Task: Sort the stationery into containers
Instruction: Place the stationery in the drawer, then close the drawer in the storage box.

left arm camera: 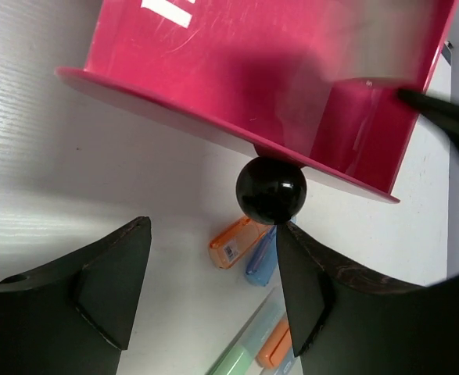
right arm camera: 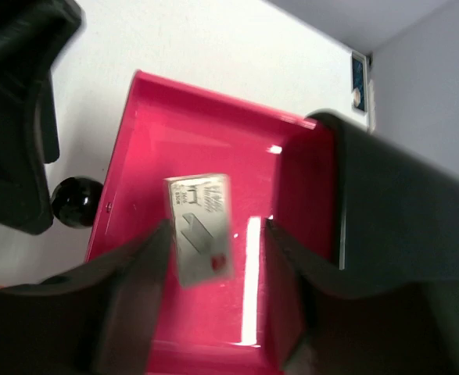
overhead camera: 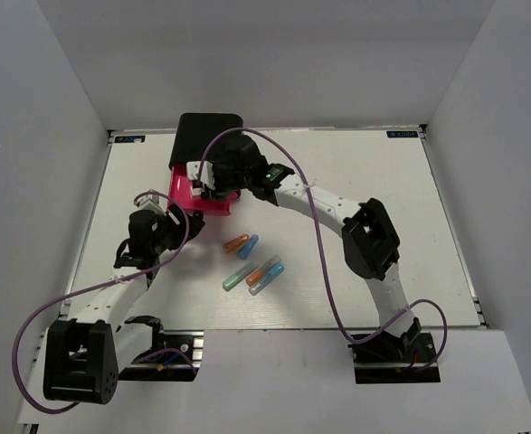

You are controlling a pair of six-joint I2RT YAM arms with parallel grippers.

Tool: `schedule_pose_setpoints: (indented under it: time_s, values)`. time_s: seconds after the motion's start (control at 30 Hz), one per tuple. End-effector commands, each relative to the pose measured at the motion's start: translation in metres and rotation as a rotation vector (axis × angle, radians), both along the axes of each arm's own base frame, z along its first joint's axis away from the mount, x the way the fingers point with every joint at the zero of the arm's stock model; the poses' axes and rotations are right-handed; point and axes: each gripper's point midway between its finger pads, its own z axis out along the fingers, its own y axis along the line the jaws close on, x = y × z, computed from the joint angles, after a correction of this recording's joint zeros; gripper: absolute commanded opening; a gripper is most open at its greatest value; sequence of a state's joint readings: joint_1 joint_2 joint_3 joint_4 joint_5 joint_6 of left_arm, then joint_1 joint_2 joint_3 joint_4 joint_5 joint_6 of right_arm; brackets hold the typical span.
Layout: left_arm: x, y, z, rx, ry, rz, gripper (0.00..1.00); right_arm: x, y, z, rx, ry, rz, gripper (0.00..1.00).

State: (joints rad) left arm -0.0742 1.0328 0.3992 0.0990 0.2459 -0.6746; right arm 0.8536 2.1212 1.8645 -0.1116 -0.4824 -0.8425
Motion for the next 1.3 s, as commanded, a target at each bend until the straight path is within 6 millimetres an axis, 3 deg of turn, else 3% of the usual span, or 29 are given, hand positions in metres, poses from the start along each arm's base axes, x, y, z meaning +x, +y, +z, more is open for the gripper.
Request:
schedule_pose_setpoints:
  time_s: [0.0, 0.07, 0.17, 0.23, 0.27, 0.3, 0.33, 0.4, 0.47, 0.53, 0.57, 0.6, 0.67, 0.7, 0.77, 0.97, 1.0, 1.03, 1.17, 1.27]
  values:
    - [0.017, -0.001, 0.025, 0.007, -0.106, -0.002, 0.75, 0.019, -0.001, 0.052, 0.096, -0.070, -0.079, 0.61]
    - [0.021, -0.001, 0.021, 0.017, -0.097, -0.007, 0.73, 0.018, -0.007, 0.060, 0.123, -0.055, -0.096, 0.66]
    - [0.029, -0.001, 0.025, 0.016, -0.106, -0.007, 0.73, 0.012, -0.023, 0.095, 0.190, -0.050, -0.141, 0.67]
    - [0.035, -0.001, 0.026, 0.023, -0.121, -0.010, 0.73, 0.011, -0.032, 0.105, 0.215, -0.046, -0.168, 0.70]
    - [0.038, -0.002, 0.032, 0.022, -0.133, -0.010, 0.72, 0.003, -0.048, 0.107, 0.212, -0.043, -0.184, 0.70]
    - [0.043, -0.002, 0.032, 0.022, -0.135, -0.010, 0.72, 0.003, -0.056, 0.099, 0.216, -0.023, -0.211, 0.72]
    - [0.045, -0.002, 0.033, 0.022, -0.135, -0.010, 0.70, 0.005, -0.062, 0.113, 0.241, -0.037, -0.228, 0.72]
    - [0.052, -0.004, 0.041, 0.016, -0.153, -0.019, 0.69, -0.003, -0.083, 0.111, 0.240, -0.020, -0.258, 0.72]
    - [0.056, -0.004, 0.044, 0.024, -0.159, -0.023, 0.67, -0.005, -0.104, 0.096, 0.215, 0.008, -0.298, 0.69]
    - [0.059, -0.005, 0.046, 0.024, -0.162, -0.023, 0.63, -0.007, -0.125, 0.100, 0.223, 0.006, -0.329, 0.67]
    - [0.061, -0.005, 0.050, 0.023, -0.171, -0.023, 0.62, -0.010, -0.132, 0.085, 0.199, 0.022, -0.341, 0.67]
    - [0.062, -0.005, 0.056, 0.022, -0.193, -0.022, 0.60, -0.015, -0.141, 0.098, 0.220, 0.005, -0.346, 0.66]
    - [0.062, -0.006, 0.064, 0.017, -0.213, -0.031, 0.60, -0.016, -0.155, 0.074, 0.182, 0.031, -0.370, 0.66]
    - [0.062, -0.007, 0.065, 0.009, -0.210, -0.027, 0.60, -0.018, -0.164, 0.083, 0.199, 0.021, -0.378, 0.66]
    - [0.063, -0.007, 0.070, 0.008, -0.228, -0.027, 0.63, -0.021, -0.174, 0.069, 0.181, 0.041, -0.397, 0.66]
    - [0.074, -0.009, 0.069, 0.017, -0.204, -0.040, 0.66, -0.022, -0.190, 0.059, 0.178, 0.066, -0.431, 0.66]
    - [0.075, -0.008, 0.060, 0.029, -0.177, -0.046, 0.66, -0.020, -0.193, 0.058, 0.175, 0.070, -0.440, 0.66]
    - [0.078, -0.008, 0.061, 0.041, -0.182, -0.051, 0.63, -0.018, -0.196, 0.061, 0.182, 0.065, -0.449, 0.66]
    - [0.078, -0.011, 0.060, 0.054, -0.173, -0.081, 0.58, -0.018, -0.204, 0.056, 0.179, 0.076, -0.464, 0.66]
    - [0.069, -0.011, 0.065, 0.064, -0.200, -0.098, 0.63, -0.019, -0.210, 0.057, 0.185, 0.076, -0.472, 0.66]
